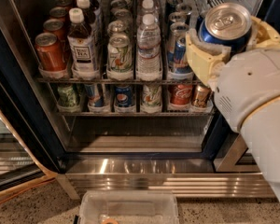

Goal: Pick pepsi can from top shelf of fridge

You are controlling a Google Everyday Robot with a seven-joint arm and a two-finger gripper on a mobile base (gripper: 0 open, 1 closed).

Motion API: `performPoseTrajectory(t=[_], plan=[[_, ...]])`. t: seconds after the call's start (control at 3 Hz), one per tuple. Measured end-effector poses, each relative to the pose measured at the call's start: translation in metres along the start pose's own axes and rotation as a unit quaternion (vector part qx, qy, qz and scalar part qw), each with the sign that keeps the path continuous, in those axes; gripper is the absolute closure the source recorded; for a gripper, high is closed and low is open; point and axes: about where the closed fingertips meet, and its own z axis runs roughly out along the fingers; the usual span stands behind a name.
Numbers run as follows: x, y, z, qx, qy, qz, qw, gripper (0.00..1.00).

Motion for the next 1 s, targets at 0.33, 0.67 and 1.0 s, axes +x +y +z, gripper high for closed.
performPoseTrajectory(t=[0.33,0.67,1.0], plan=[[-0.003,-0.004,0.003,-0.022,0.011,0.008,0.9997,1.00],[-0.018,-0.050,0.027,-0.043,0.020,-0.003,0.9989,1.00],[-0.037,-0.108,0.050,-0.059,0.019,-0.029,0.9976,1.00]])
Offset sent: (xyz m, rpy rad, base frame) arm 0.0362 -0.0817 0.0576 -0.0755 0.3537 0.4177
